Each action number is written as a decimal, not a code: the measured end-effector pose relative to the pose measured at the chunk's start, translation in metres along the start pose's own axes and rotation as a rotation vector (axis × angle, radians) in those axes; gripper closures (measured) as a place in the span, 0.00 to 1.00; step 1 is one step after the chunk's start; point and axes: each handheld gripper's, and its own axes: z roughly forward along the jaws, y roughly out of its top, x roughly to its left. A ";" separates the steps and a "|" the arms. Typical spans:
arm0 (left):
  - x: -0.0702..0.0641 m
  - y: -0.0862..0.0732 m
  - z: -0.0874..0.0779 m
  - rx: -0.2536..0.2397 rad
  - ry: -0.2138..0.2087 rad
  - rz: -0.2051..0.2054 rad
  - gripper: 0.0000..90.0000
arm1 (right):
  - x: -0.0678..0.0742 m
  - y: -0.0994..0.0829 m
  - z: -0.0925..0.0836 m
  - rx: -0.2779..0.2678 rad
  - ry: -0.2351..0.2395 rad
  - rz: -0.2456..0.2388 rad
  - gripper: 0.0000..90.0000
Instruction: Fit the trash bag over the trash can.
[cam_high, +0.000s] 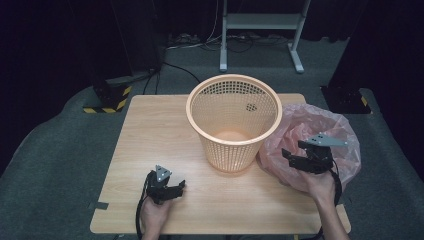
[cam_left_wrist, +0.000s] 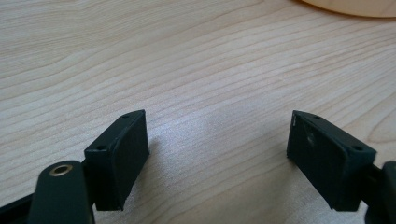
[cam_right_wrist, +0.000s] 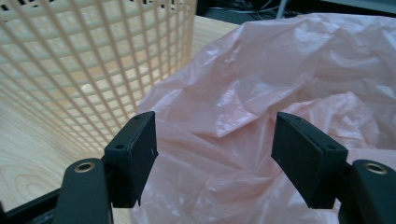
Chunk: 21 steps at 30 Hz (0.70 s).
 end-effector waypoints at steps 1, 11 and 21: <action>0.000 0.000 0.000 0.000 0.000 -0.001 0.23 | -0.001 0.000 0.000 0.001 -0.005 0.003 0.33; 0.000 0.000 0.000 -0.002 -0.001 -0.003 0.23 | -0.016 0.005 0.001 0.026 -0.068 0.028 0.28; 0.000 0.000 0.000 -0.002 -0.001 -0.002 0.23 | -0.034 0.008 0.008 0.073 -0.135 0.061 0.24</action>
